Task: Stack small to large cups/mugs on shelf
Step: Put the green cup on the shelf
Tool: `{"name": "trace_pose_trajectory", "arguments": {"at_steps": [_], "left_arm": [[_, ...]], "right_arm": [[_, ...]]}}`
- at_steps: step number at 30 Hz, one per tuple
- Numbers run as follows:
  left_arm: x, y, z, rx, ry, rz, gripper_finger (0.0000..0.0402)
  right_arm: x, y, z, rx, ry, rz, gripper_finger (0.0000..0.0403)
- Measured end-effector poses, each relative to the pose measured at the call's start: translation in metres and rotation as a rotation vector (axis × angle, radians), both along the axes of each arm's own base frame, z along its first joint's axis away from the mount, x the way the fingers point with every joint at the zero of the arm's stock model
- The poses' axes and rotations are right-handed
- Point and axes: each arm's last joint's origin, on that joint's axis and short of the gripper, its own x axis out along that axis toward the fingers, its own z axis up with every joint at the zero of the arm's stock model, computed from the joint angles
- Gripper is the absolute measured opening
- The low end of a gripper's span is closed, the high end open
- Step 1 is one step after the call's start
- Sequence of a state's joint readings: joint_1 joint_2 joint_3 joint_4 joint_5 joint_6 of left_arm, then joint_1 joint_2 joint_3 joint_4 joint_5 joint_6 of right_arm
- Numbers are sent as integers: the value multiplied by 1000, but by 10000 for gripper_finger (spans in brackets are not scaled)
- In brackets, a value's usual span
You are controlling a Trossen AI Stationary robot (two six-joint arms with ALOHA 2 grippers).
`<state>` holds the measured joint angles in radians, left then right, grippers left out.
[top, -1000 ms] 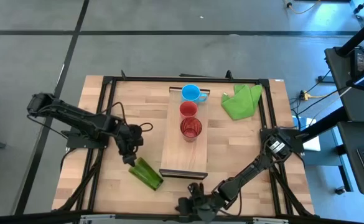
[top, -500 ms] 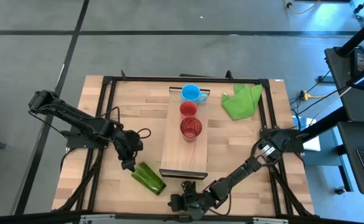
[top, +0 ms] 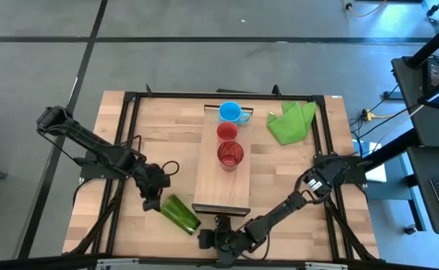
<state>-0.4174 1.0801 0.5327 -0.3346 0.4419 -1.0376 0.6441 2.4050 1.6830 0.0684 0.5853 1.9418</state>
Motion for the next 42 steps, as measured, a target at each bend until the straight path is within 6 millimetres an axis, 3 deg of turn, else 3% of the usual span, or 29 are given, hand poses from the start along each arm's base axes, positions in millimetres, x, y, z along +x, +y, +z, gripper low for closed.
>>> {"name": "trace_pose_trajectory", "arguments": {"at_steps": [9,22,28,31,34,42], "left_arm": [[5,-9,7,-26,-109,0,82],[1,-8,3,35,-93,-6,81],[-11,-2,13,38,-104,-5,39],[-25,10,15,141,-58,80,7],[-37,21,14,227,4,161,2],[-24,15,5,249,25,178,1]], "right_arm": [[-2,-3,-1,-32,6,-58,2],[-2,-3,-1,-39,7,-54,3],[-2,-2,-2,-37,5,-46,4],[-2,-2,-2,-36,5,-46,4],[-2,-2,-2,-36,6,-45,4],[0,-4,-2,-34,4,-53,4]]}}
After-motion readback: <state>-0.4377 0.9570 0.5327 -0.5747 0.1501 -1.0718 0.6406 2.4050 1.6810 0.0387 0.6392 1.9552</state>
